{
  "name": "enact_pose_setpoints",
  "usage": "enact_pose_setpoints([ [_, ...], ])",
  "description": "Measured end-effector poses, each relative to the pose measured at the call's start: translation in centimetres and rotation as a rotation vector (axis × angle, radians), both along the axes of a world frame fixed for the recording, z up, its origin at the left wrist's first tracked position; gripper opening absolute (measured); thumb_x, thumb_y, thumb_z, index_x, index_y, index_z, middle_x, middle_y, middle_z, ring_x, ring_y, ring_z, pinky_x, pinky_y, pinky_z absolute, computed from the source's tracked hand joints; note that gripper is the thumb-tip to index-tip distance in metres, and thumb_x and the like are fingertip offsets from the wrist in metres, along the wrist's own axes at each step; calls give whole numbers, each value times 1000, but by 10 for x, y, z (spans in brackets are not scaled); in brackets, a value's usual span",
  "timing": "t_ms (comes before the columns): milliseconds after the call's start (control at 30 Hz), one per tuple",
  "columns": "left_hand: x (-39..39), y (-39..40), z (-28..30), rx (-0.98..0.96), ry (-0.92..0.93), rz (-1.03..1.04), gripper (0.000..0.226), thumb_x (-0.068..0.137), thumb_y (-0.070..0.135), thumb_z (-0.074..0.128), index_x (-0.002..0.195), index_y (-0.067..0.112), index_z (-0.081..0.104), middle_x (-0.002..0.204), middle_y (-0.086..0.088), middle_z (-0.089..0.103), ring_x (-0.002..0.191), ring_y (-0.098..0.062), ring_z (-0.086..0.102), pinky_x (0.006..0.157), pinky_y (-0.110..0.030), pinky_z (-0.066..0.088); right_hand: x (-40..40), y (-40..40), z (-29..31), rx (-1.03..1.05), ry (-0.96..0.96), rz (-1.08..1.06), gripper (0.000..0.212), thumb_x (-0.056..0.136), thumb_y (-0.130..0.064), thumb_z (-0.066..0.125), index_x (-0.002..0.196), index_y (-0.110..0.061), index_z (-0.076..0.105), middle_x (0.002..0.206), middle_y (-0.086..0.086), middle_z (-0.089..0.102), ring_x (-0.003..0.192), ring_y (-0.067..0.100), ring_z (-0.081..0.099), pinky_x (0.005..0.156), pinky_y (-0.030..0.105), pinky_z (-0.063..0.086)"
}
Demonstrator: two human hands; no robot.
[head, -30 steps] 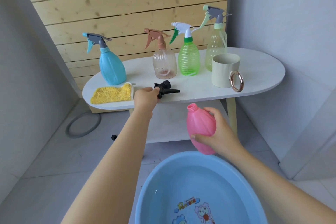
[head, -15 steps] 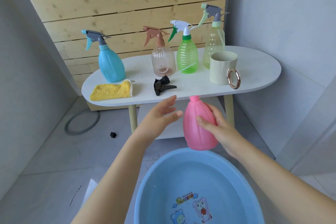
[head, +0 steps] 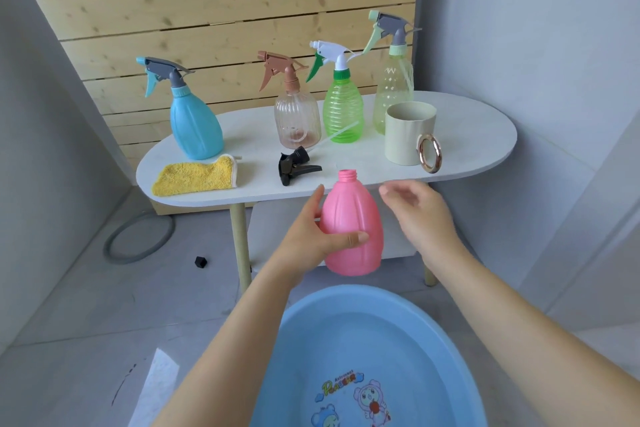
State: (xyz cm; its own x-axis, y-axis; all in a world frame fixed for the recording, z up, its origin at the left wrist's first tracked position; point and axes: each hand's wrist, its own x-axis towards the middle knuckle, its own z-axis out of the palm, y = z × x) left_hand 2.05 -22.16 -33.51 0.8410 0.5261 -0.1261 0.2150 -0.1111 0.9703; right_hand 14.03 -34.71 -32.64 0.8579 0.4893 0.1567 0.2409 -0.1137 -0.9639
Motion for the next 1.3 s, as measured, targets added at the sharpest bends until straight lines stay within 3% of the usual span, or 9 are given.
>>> enact_pose_setpoints([
  [100, 6, 2, -1, 53, -22, 87, 108, 46, 47, 88, 140, 37, 36, 133, 3, 49, 116, -15, 54, 92, -35, 49, 13, -1, 9, 121, -67, -206, 10, 88, -16, 59, 92, -25, 63, 101, -2, 64, 92, 13, 59, 73, 20, 43],
  [200, 17, -2, -1, 40, -56, 147, 106, 36, 56, 86, 131, 35, 44, 128, 0, 52, 112, -17, 56, 95, -42, 50, 27, 3, 12, 173, -117, -353, 19, 85, -10, 59, 102, -19, 59, 108, 5, 54, 96, 20, 53, 83, 32, 46],
  [300, 28, -6, -1, 40, -92, 173, 104, 36, 56, 86, 129, 35, 44, 127, 0, 52, 113, -18, 56, 94, -44, 50, 38, 8, 18, 152, -161, -460, 30, 84, -8, 60, 113, -10, 55, 116, 3, 41, 111, 24, 44, 87, 25, 38],
  [433, 34, -8, -2, 37, -96, 191, 104, 36, 57, 84, 130, 35, 44, 128, 0, 52, 112, -18, 56, 94, -45, 50, 51, 16, 26, 163, -53, -340, 35, 90, -12, 55, 124, -8, 47, 117, 1, 54, 105, 12, 51, 73, 11, 35],
  [567, 31, -7, -3, 54, -91, 187, 103, 37, 57, 84, 130, 35, 44, 127, 0, 52, 112, -18, 56, 95, -44, 50, 49, 17, 31, 166, 65, -311, 29, 93, -18, 50, 122, -11, 47, 97, -6, 55, 90, 13, 55, 68, 20, 39],
  [833, -12, -11, -6, 178, -9, 142, 100, 36, 55, 79, 126, 35, 40, 128, 0, 45, 112, -18, 53, 90, -43, 52, 25, -13, 27, 175, 133, -264, 39, 74, -53, 69, 86, -19, 53, 84, 3, 63, 68, 15, 56, 64, 29, 43],
  [967, -45, -13, -26, 184, 67, 112, 98, 35, 54, 77, 122, 39, 33, 126, 2, 44, 108, -17, 54, 80, -34, 53, 2, -32, 14, 88, 101, -233, 42, 71, -51, 74, 78, -12, 60, 62, -5, 65, 60, 10, 61, 63, 27, 47],
  [1133, -79, -16, -66, 146, 177, 165, 96, 38, 46, 81, 120, 36, 33, 124, 2, 45, 106, -16, 54, 72, -24, 48, -20, -40, -35, -156, 163, -122, 42, 74, -43, 75, 66, -5, 57, 52, 0, 51, 37, 2, 42, 36, 11, 28],
  [1300, -108, -20, -115, 106, 295, 173, 103, 34, 49, 79, 125, 32, 35, 125, -2, 42, 109, -21, 51, 83, -38, 50, -28, -42, -111, -426, 341, -6, 37, 68, -41, 75, 68, -9, 56, 70, 6, 41, 69, 16, 39, 60, 29, 25],
])
